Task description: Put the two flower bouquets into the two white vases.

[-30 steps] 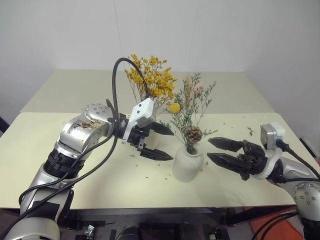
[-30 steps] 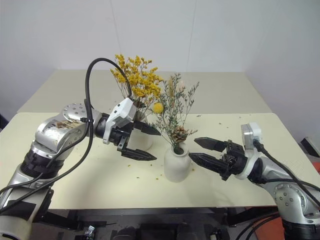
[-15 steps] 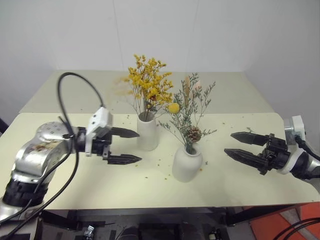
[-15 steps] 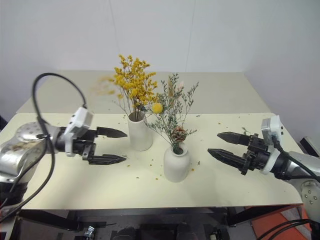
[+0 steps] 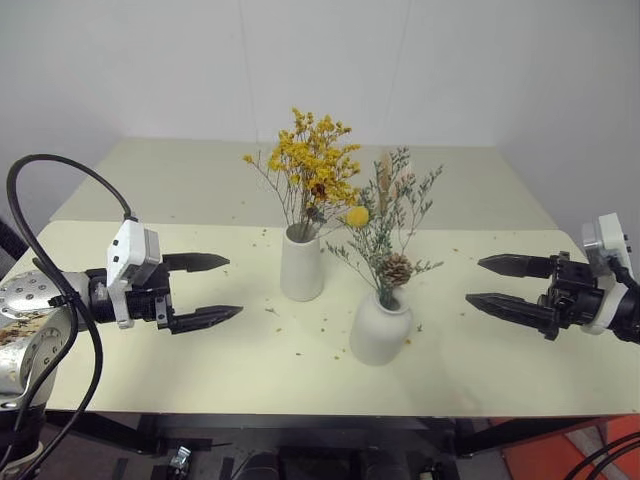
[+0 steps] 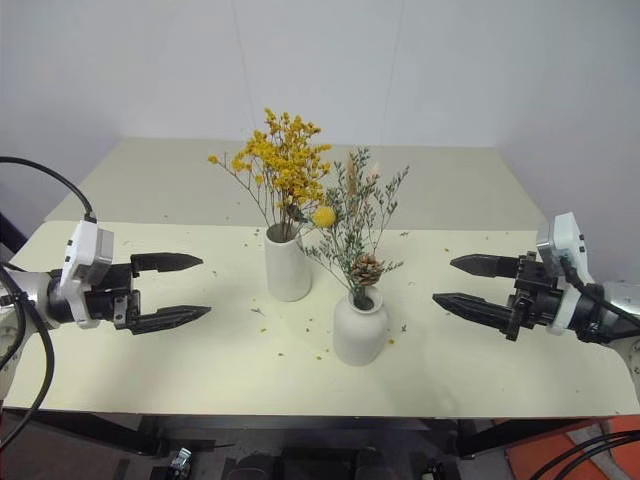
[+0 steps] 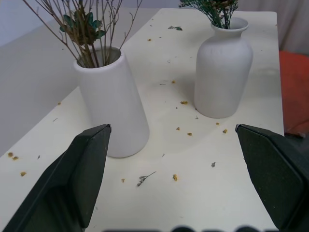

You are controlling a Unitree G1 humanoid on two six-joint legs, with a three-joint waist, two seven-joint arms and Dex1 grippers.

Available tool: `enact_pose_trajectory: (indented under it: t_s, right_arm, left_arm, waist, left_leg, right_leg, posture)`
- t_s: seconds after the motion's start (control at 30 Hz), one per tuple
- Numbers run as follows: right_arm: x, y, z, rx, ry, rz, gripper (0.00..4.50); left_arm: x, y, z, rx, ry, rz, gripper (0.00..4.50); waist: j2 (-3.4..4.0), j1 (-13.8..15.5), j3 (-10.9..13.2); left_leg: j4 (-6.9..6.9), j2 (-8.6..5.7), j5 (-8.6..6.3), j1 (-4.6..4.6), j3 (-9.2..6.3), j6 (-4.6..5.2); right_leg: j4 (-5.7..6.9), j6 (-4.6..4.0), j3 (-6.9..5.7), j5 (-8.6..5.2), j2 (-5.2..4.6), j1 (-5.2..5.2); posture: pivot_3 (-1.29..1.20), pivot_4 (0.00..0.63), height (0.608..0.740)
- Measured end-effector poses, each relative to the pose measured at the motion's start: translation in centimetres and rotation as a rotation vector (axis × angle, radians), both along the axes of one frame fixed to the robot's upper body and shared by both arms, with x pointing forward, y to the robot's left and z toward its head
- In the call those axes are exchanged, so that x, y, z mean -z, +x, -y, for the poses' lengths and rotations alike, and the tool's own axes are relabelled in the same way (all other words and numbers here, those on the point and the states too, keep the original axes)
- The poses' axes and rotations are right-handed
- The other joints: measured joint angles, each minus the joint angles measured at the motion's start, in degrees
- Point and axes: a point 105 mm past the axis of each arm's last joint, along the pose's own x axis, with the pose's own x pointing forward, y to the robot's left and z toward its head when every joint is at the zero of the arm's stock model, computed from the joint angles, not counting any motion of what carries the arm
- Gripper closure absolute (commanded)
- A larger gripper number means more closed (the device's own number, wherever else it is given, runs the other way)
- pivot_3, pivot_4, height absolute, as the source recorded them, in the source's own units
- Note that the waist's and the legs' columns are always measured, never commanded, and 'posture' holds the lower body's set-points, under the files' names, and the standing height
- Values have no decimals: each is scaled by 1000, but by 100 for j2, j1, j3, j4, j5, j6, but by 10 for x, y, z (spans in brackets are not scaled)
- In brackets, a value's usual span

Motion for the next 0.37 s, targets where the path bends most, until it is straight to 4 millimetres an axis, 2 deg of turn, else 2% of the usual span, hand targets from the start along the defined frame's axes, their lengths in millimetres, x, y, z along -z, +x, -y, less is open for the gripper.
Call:
enact_pose_trajectory:
  t_s: [0.37]
  right_arm:
    - [10, 1, 4, 40, -62, -11, 34]
  left_arm:
    - [3, 2, -6, -16, -5, -5, 0]
  waist:
    - [0, -12, 0]
  left_leg:
    - [0, 1, 0, 1, 1, 0]
  right_leg:
    - [1, 0, 0, 0, 1, 0]
  posture:
    - [0, 150, 740]
